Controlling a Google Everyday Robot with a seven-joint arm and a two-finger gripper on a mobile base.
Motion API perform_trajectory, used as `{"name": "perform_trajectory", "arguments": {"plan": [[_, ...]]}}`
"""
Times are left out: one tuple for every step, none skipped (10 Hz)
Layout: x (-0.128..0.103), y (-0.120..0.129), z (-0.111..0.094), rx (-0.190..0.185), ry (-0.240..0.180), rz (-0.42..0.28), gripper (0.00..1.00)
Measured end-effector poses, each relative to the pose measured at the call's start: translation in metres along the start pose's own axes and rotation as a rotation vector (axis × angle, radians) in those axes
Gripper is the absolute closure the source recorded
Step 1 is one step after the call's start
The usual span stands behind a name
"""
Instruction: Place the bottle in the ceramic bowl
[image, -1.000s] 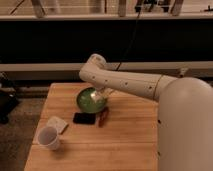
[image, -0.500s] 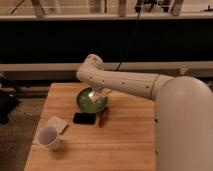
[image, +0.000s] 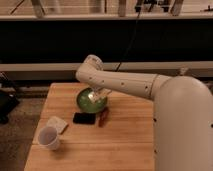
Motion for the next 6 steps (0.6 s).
{"name": "perform_trajectory", "arguments": {"plan": [[-0.0008, 0.0001, 0.0005, -0.001, -0.001, -0.001, 0.37], [-0.0012, 0.0003, 0.0009, -0.002, -0.001, 0.002, 0.27], [-0.0015, 0.0007, 0.0015, -0.004, 0.000, 0.005, 0.21], [-0.0028, 0.0000, 0.0013, -0.004, 0.000, 0.005, 0.20], [-0.0055, -0.0011, 0.0012, -0.006, -0.001, 0.005, 0.26], [-0.0073, -0.0018, 0.0011, -0.007, -0.001, 0.006, 0.33]]}}
